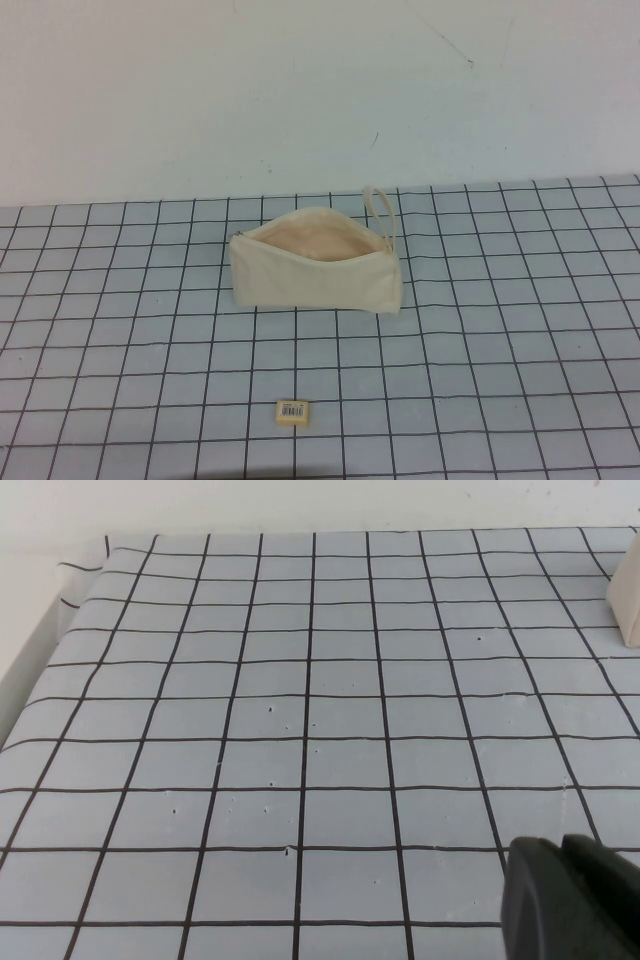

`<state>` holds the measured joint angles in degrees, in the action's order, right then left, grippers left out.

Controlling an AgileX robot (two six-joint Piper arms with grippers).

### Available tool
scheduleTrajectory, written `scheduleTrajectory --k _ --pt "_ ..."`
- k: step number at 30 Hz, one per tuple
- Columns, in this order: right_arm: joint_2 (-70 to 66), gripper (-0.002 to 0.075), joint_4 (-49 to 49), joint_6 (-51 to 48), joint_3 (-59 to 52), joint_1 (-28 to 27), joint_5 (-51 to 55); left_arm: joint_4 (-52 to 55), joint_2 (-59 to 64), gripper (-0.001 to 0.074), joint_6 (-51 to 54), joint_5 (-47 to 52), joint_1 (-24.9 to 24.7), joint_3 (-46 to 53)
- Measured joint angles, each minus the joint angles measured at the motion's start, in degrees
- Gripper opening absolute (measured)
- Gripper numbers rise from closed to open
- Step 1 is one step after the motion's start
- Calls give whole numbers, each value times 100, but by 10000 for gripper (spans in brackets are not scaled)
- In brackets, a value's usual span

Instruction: Put eraser into pencil case

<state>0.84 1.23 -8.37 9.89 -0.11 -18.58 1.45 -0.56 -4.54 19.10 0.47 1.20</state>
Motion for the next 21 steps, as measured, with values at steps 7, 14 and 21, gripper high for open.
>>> scheduleTrajectory --k 7,14,21 --pt "-1406 -1 28 -233 2293 0 3890 0 0 -1 0 0 0 0" --pt "-3747 -1 610 -1823 3500 0 6287 0 0 -1 0 0 0 0" --pt "-5830 -1 2445 -4788 3675 0 6286 0 0 -1 0 0 0 0"
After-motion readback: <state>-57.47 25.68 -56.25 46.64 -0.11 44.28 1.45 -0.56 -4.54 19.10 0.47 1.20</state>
